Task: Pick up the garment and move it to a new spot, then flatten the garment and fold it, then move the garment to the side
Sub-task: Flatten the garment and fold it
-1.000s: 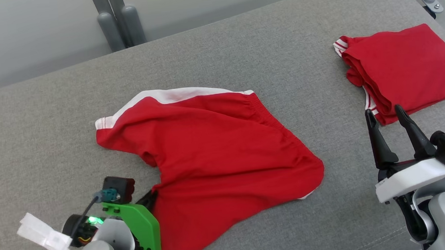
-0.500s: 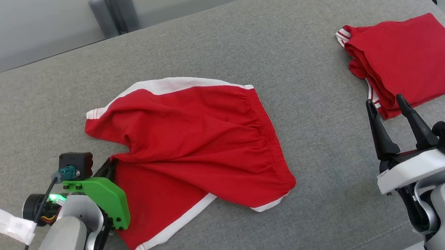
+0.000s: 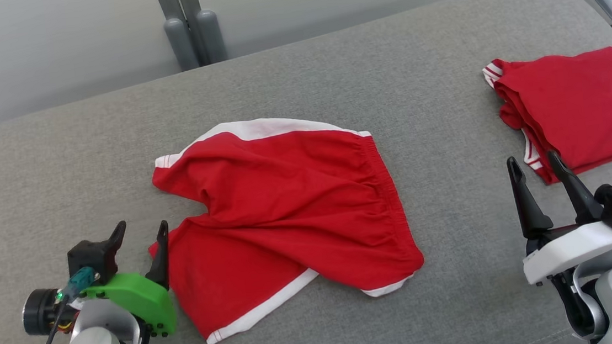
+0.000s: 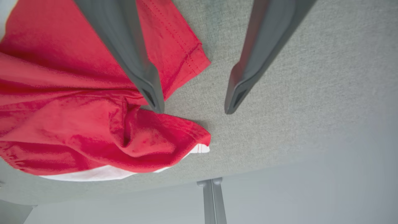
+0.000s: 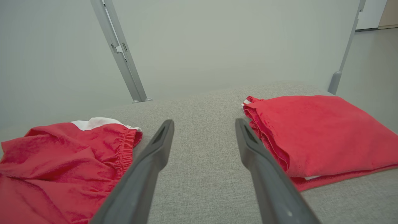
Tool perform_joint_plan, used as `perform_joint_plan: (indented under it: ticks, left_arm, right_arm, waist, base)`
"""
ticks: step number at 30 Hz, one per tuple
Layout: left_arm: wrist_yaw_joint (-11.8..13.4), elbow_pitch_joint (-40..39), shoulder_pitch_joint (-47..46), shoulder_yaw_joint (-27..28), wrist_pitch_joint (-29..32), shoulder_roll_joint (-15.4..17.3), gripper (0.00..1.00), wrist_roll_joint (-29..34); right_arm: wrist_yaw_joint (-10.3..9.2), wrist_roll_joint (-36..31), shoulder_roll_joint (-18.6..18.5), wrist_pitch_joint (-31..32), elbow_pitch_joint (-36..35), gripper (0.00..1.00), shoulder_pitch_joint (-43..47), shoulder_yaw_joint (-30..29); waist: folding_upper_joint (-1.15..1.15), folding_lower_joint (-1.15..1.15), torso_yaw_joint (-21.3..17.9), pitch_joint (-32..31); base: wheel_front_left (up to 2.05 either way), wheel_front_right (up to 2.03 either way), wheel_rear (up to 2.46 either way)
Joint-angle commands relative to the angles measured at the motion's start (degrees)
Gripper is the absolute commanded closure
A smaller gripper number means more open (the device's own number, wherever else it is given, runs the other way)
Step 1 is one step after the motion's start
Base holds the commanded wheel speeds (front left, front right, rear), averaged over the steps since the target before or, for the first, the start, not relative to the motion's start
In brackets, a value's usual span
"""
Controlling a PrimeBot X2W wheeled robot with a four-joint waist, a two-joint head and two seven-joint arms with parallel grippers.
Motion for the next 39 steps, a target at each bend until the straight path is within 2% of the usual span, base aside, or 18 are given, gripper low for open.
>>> perform_joint_plan:
  ticks: [1, 7, 11, 14, 24, 28, 34, 39]
  left_arm:
    - [1.1, -2.1, 2.4, 0.6, -1.5, 0.8, 0.00, 0.7]
    - [5.9, -13.0, 10.0, 4.0, -6.5, 2.7, 0.00, 0.5]
    - [8.3, -18.9, 15.2, 6.6, -8.2, 2.0, 0.00, 0.5]
    - [9.1, -22.0, 19.1, 7.6, -8.6, 0.8, 0.00, 1.1]
    - [7.7, -26.0, 22.6, 9.5, -8.6, -1.7, 0.00, 2.9]
    - [7.4, -26.1, 23.1, 10.2, -8.6, -2.3, 0.00, 3.4]
    - [6.3, -25.5, 22.1, 10.1, -8.6, -3.2, 0.00, 4.0]
    - [5.6, -24.6, 21.3, 10.3, -8.6, -3.9, 0.00, 4.3]
  right_arm:
    - [0.03, 0.5, -0.1, -0.1, 0.3, 0.00, 0.9, -0.2]
    - [0.03, 0.8, 0.5, -0.1, 1.0, 0.00, 2.7, -0.2]
    - [0.03, 1.2, 0.9, -0.1, 1.7, 0.00, 4.0, 0.4]
    - [0.03, 1.5, 1.0, -0.1, 2.1, 0.00, 4.5, 0.9]
    - [0.03, 2.1, 0.6, -0.1, 2.7, 0.00, 5.6, 1.3]
    - [0.03, 3.8, 0.4, 1.2, 4.2, 0.00, 5.6, 3.8]
    - [0.03, 12.5, -0.9, 9.5, 4.8, 0.00, 5.8, 11.1]
    - [0.03, 19.4, -2.6, 16.8, 5.0, 0.00, 6.1, 14.0]
  waist:
    - [0.00, 0.00, 2.5, -2.1]
    - [0.00, 0.00, 5.0, -4.1]
    - [0.00, 0.00, 5.9, -5.5]
    - [0.00, 0.00, 6.1, -6.3]
    - [0.00, 0.00, 7.5, -7.3]
    - [0.00, 0.00, 7.6, -7.4]
    - [0.00, 0.00, 8.7, -7.1]
    - [0.00, 0.00, 10.4, -6.7]
  base:
    - [0.00, 0.00, 0.00]
    - [0.00, 0.00, 0.00]
    - [0.00, 0.00, 0.00]
    - [0.00, 0.00, 0.00]
    - [0.00, 0.00, 0.00]
    - [0.00, 0.00, 0.00]
    - [0.00, 0.00, 0.00]
    - [0.00, 0.00, 0.00]
